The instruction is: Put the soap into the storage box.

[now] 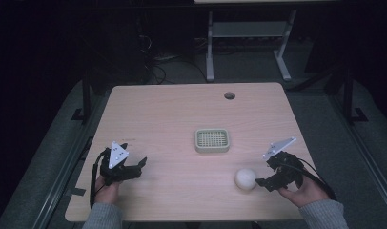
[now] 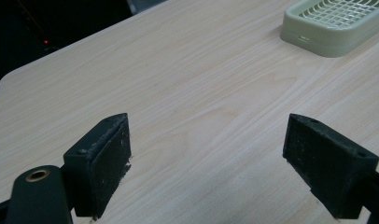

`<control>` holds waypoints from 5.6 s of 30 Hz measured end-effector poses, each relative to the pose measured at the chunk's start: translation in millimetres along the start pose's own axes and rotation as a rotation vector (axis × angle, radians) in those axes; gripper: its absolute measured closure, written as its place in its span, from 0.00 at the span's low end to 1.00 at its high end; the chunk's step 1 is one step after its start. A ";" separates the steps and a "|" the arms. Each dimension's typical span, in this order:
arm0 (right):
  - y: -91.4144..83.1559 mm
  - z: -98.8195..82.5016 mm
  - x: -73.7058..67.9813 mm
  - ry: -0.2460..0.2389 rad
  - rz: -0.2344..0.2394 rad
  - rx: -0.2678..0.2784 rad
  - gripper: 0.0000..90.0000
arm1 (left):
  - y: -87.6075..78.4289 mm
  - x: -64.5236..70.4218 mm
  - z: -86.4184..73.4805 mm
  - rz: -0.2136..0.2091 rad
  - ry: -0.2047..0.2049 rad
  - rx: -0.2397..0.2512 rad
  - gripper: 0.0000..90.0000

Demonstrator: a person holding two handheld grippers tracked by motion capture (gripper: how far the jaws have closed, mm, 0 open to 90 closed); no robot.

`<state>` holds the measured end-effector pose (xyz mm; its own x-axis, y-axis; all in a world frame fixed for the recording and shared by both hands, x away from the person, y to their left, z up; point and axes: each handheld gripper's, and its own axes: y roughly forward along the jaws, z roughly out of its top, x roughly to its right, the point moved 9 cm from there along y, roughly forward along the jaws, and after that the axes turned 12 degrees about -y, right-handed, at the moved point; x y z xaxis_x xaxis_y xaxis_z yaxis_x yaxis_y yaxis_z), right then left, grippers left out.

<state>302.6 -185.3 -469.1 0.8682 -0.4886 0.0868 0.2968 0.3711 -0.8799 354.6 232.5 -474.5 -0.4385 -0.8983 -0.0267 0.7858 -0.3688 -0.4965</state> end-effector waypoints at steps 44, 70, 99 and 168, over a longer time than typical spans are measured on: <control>48.6 27.7 -12.8 -0.114 0.098 -0.186 0.20 | -0.3 -1.7 0.3 0.005 -0.002 -0.007 0.16; 66.1 21.7 -16.1 -0.127 0.112 -0.255 0.20 | 0.9 -0.7 0.2 0.002 -0.003 -0.007 0.17; 75.3 18.8 -16.6 -0.157 0.087 -0.296 0.25 | 2.1 -1.5 -0.4 0.006 -0.006 -0.015 0.16; 39.7 95.1 22.2 -0.151 0.127 -0.197 0.26 | 4.4 2.3 2.4 0.003 -0.004 -0.013 0.17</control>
<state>371.6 -106.3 -457.6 0.9474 -0.3190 0.0260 0.1118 0.2536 -0.9608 358.1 228.2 -474.6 -0.4345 -0.9004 -0.0244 0.7814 -0.3634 -0.5073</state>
